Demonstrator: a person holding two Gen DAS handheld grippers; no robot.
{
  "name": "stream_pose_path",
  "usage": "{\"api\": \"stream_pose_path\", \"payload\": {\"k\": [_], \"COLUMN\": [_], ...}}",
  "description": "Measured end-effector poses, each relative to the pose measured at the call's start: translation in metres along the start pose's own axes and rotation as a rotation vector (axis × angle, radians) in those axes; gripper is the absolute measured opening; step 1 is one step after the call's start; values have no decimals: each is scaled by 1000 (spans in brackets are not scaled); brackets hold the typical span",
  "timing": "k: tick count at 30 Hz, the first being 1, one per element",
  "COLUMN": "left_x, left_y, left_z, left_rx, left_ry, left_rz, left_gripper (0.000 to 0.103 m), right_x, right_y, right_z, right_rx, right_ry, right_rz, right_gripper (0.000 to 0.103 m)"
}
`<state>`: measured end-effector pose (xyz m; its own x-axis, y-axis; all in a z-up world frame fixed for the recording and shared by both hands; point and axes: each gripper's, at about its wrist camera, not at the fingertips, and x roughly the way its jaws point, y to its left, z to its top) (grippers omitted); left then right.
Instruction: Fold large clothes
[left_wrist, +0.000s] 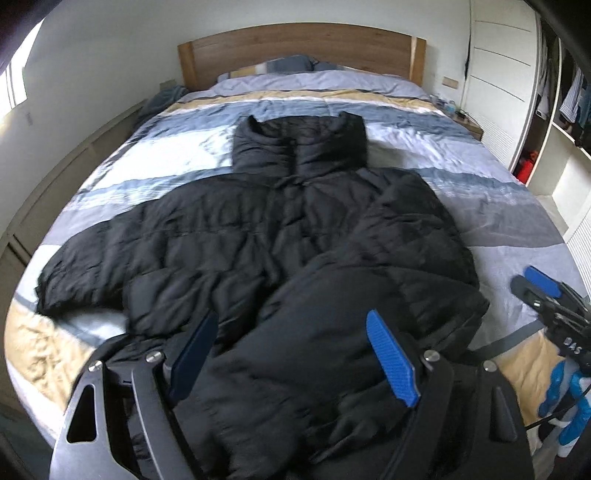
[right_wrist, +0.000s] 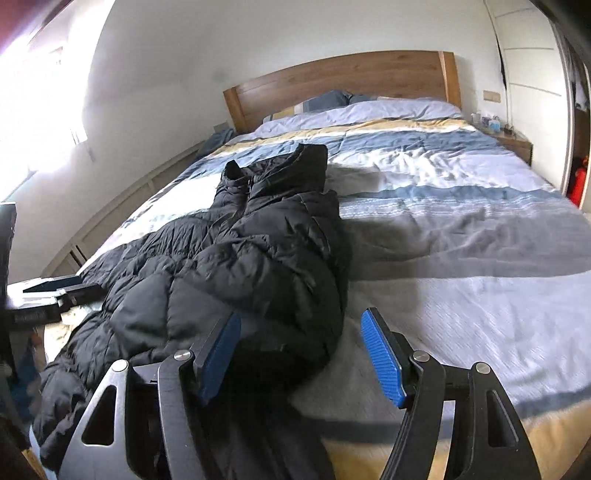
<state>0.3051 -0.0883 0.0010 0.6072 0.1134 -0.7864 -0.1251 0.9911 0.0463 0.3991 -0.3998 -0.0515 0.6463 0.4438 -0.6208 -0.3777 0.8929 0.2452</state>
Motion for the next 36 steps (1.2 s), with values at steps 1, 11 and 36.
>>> {"api": "stream_pose_path", "payload": {"k": [1,11,36], "left_x": [8,94,33], "left_y": [-6,7,97], "left_z": [2,-15,-61], "left_rx": [1,-19,-109], "left_ry": [4,95,124], "left_rz": [-6,51,13], "left_gripper": [83,84,83], "right_x": [8,84,40], "right_y": [1,30,57], "right_z": [2,-4,-49], "right_rx": [2,-38,0], "right_ry": [3,94,171], "right_rz": [11,78,-1], "right_gripper": [68,68,67]}}
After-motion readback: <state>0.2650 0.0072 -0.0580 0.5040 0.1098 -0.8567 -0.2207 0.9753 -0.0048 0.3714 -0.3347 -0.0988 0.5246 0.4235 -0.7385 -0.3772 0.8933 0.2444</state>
